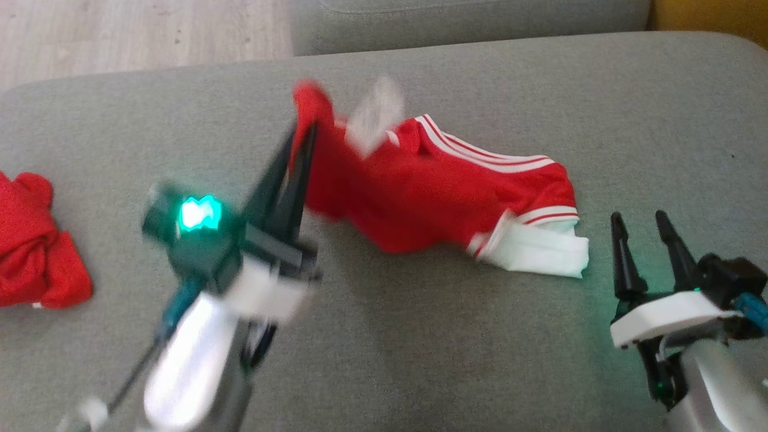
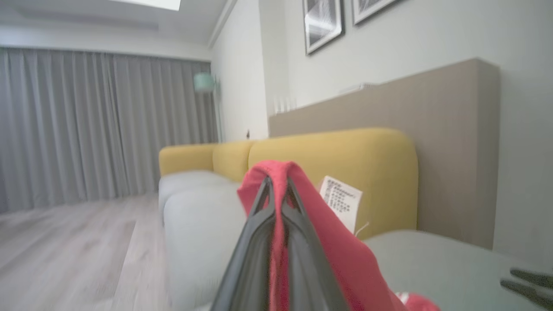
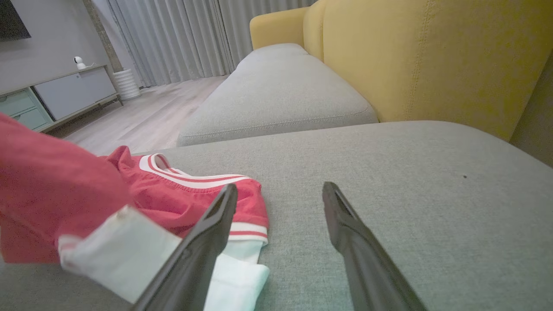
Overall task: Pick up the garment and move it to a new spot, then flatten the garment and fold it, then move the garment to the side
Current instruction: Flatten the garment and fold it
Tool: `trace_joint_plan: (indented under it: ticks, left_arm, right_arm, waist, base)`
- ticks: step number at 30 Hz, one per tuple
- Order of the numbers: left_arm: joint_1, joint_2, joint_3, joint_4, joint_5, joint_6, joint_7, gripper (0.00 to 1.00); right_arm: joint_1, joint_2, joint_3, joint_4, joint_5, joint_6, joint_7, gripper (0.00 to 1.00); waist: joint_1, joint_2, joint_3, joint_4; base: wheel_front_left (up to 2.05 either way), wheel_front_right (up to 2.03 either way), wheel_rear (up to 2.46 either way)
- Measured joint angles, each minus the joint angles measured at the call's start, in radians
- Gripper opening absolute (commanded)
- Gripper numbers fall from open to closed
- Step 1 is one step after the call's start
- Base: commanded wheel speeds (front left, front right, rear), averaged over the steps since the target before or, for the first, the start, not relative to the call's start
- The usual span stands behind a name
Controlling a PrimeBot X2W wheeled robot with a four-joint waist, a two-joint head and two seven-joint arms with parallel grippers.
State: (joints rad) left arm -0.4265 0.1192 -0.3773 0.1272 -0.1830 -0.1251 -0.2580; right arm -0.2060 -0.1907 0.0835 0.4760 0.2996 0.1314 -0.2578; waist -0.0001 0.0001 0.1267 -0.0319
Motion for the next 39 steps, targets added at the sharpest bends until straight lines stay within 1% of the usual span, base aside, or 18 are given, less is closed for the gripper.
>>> trace_joint_plan:
  ticks: [1, 3, 4, 5, 6, 7, 9, 11, 15, 19, 24, 28, 33, 39]
  left_arm:
    - [0.053, 0.0, 0.009, 0.008, 0.01, -0.003, 0.0, 0.0]
    - [0.17, 0.006, 0.034, 0.047, 0.021, -0.007, 0.0, 0.33]
    - [0.226, 0.009, 0.047, 0.082, 0.025, -0.007, 0.001, 0.43]
    - [0.278, 0.008, 0.066, 0.116, 0.026, -0.007, 0.001, 0.6]
    - [0.326, 0.008, 0.087, 0.15, 0.026, -0.007, 0.001, 0.6]
    - [0.366, 0.008, 0.11, 0.188, 0.025, -0.002, 0.002, 1.0]
    - [0.42, 0.004, 0.155, 0.24, 0.024, 0.003, 0.002, 1.0]
    - [0.441, -0.006, 0.194, 0.268, 0.023, 0.012, 0.002, 1.0]
    - [0.43, -0.036, 0.252, 0.27, 0.025, 0.022, 0.002, 1.0]
    - [0.423, -0.057, 0.271, 0.258, 0.027, 0.023, 0.002, 1.0]
    - [0.401, -0.068, 0.269, 0.25, 0.028, 0.019, 0.002, 1.0]
    - [0.394, -0.069, 0.249, 0.244, 0.027, 0.019, 0.002, 1.0]
    - [0.39, -0.07, 0.23, 0.241, 0.019, 0.018, 0.002, 1.0]
    - [0.39, -0.07, 0.214, 0.237, 0.016, 0.018, 0.002, 1.0]
  right_arm:
    - [0.008, 0.004, -0.001, 0.001, 0.0, 0.0, 0.0, 1.0]
    - [0.021, 0.015, 0.0, 0.005, 0.0, 0.0, 0.0, 1.0]
    - [0.024, 0.018, 0.0, 0.006, 0.0, 0.0, 0.0, 1.0]
    - [0.028, 0.021, 0.002, 0.006, 0.0, 0.0, 0.0, 1.0]
    - [0.03, 0.021, 0.004, 0.007, 0.0, 0.0, 0.0, 1.0]
    - [0.032, 0.021, 0.005, 0.008, 0.0, 0.0, 0.0, 1.0]
    - [0.032, 0.021, 0.008, 0.011, 0.002, 0.0, 0.0, 1.0]
    - [0.032, 0.021, 0.012, 0.013, 0.008, 0.0, 0.0, 1.0]
    - [0.034, 0.02, 0.014, 0.022, 0.009, 0.0, 0.0, 1.0]
    - [0.034, 0.022, 0.031, 0.069, 0.009, 0.0, 0.0, 1.0]
    - [0.033, 0.034, 0.046, 0.172, 0.009, 0.0, 0.0, 1.0]
    - [0.021, 0.052, 0.053, 0.203, 0.008, 0.0, 0.0, 1.0]
    - [-0.025, 0.053, 0.054, 0.232, 0.008, 0.0, 0.0, 1.0]
    - [-0.077, 0.053, 0.052, 0.312, 0.008, 0.0, 0.0, 1.0]
  waist:
    - [0.0, 0.0, -0.003, 0.005]
    - [-0.0001, 0.0, -0.008, 0.014]
    - [0.0, 0.0, -0.01, 0.018]
    - [0.0, 0.0, -0.011, 0.021]
    - [0.0, 0.0, -0.013, 0.025]
    - [-0.0001, 0.0, -0.015, 0.028]
    - [-0.0001, 0.0, -0.018, 0.032]
    - [-0.0001, 0.0, -0.022, 0.035]
    - [0.0, 0.0, -0.032, 0.043]
    - [0.0, 0.0, -0.037, 0.044]
    - [0.0001, 0.0, -0.032, 0.04]
    - [0.0001, 0.0, -0.021, 0.043]
    - [0.0001, 0.0, -0.01, 0.056]
    - [0.0001, 0.0, 0.006, 0.079]
  base:
    - [0.0, 0.0, 0.0]
    - [0.0, 0.0, 0.0]
    - [0.0, 0.0, 0.0]
    - [0.0, 0.0, 0.0]
    - [0.0, 0.0, 0.0]
    - [0.0, 0.0, 0.0]
    - [0.0, 0.0, 0.0]
    - [0.0, 0.0, 0.0]
    - [0.0, 0.0, 0.0]
    - [0.0, 0.0, 0.0]
    - [0.0, 0.0, 0.0]
    - [0.0, 0.0, 0.0]
    - [0.0, 0.0, 0.0]
    - [0.0, 0.0, 0.0]
